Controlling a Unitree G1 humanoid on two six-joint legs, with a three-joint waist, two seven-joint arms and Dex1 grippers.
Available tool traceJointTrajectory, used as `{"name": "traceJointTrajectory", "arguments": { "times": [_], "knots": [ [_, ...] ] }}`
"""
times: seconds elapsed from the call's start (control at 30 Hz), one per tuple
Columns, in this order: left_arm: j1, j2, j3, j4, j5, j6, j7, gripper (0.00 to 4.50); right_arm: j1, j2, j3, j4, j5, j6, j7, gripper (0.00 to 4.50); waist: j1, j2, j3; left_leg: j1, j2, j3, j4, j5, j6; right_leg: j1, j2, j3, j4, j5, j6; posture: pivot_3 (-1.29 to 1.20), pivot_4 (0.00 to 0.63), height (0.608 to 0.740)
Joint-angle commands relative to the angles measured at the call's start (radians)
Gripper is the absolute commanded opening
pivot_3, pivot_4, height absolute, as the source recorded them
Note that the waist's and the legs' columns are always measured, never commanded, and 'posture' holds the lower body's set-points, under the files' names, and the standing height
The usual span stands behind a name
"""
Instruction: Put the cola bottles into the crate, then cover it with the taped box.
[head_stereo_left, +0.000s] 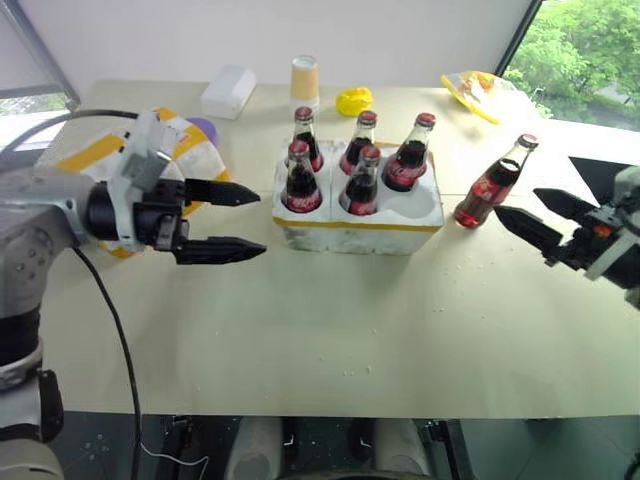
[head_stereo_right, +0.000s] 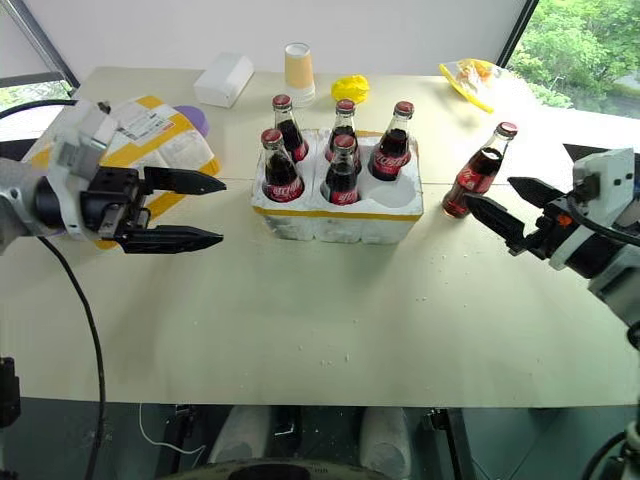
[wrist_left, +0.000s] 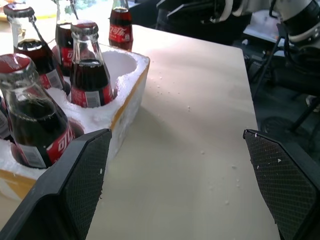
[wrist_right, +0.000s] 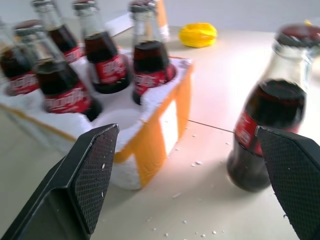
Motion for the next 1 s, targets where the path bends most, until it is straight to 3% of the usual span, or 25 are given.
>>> {"name": "traceJointTrajectory", "arguments": {
  "times": [0.03, 0.37, 1.0],
  "knots": [
    [0.014, 0.003, 0.039, -0.053, -0.044, 0.004, 0.048, 4.42, -0.046, 0.041, 0.02, 0.023, -0.072, -0.067, -0.066, 4.5, 0.0, 0.001, 0.0, 0.0, 0.0, 0.0, 0.0, 0.0, 0.0, 0.0, 0.0, 0.0, 0.0, 0.0, 0.0, 0.0, 0.15, 0.74],
    [0.044, 0.001, 0.055, -0.097, -0.14, 0.012, 0.152, 4.42, -0.154, 0.148, 0.097, 0.18, -0.173, -0.157, -0.107, 4.5, -0.001, 0.001, 0.0, 0.0, 0.0, 0.0, 0.0, 0.0, 0.0, 0.0, 0.0, 0.0, 0.0, 0.0, 0.0, 0.0, 0.15, 0.74],
    [0.044, 0.024, 0.05, -0.133, -0.228, 0.008, 0.239, 4.42, -0.399, 0.221, 0.196, 0.587, -0.334, -0.364, -0.059, 4.5, -0.02, 0.003, 0.0, 0.0, 0.0, 0.002, -0.001, 0.001, -0.001, 0.0, 0.001, 0.0, 0.0, 0.0, 0.0, 0.0, 0.15, 0.74]
  ]
}}
